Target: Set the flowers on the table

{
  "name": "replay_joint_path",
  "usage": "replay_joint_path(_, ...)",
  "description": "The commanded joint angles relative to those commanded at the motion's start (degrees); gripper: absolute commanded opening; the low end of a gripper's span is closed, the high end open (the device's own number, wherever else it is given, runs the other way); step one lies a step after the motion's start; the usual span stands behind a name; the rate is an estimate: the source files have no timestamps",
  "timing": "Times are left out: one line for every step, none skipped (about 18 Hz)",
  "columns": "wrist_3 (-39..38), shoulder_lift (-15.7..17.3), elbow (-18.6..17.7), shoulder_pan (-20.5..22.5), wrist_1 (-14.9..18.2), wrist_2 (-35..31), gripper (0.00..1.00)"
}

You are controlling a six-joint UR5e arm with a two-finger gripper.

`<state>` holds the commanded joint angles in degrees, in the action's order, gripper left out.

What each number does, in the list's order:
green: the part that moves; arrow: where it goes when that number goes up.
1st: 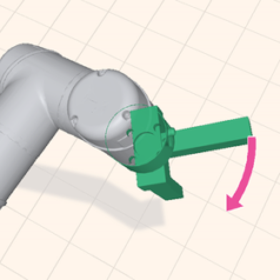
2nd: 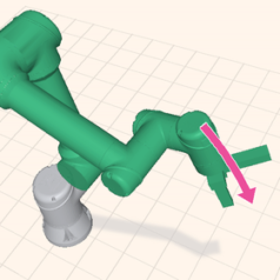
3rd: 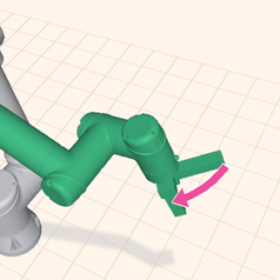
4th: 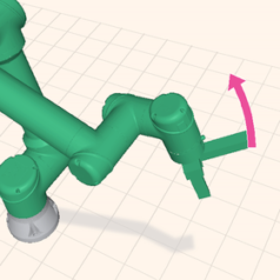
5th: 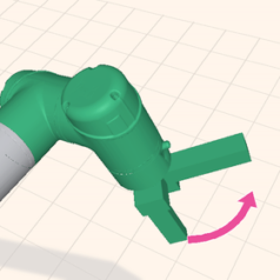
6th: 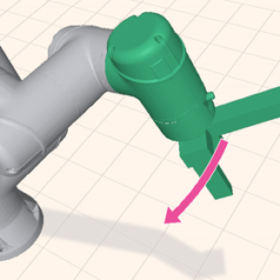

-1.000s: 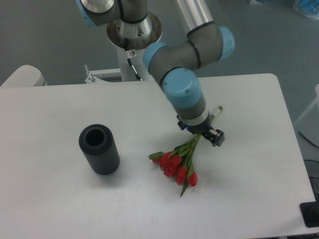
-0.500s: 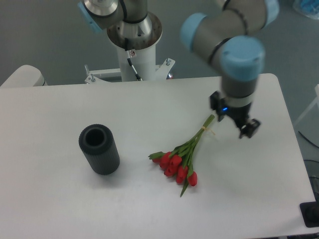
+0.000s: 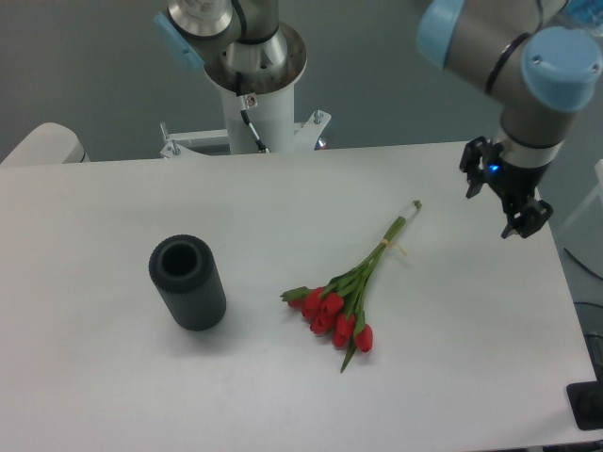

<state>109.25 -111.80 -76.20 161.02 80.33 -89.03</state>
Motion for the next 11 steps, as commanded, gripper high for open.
replay_joint_path(0.00, 0.09, -0.18, 0.00, 0.00, 0.00, 0.91)
replay_joint_path(0.00, 0.17, -0.18, 0.00, 0.00, 0.09, 0.92)
replay_joint_path(0.00, 0.18, -0.18, 0.00, 0.00, 0.09, 0.93)
replay_joint_path(0.00, 0.26, -0.26, -0.09, 0.00, 0.09, 0.96)
replay_joint_path(0.00, 0.35, -0.35, -0.17, 0.00, 0.44, 0.98)
replay_joint_path(-0.09, 0.44, -0.53, -0.26, 0.00, 0.79, 0.99)
replay_joint_path(-0.09, 0.44, -0.62, -0.35, 0.00, 0.79, 0.99)
replay_joint_path(-0.17, 0.44, -0.70, -0.44, 0.00, 0.79, 0.99)
replay_joint_path(-0.18, 0.53, -0.70, -0.44, -0.09, 0.79, 0.99)
replay_joint_path(-0.18, 0.53, -0.70, -0.44, -0.09, 0.88, 0.99)
replay_joint_path(-0.44, 0.53, -0.70, -0.53, -0.09, 1.05, 0.99)
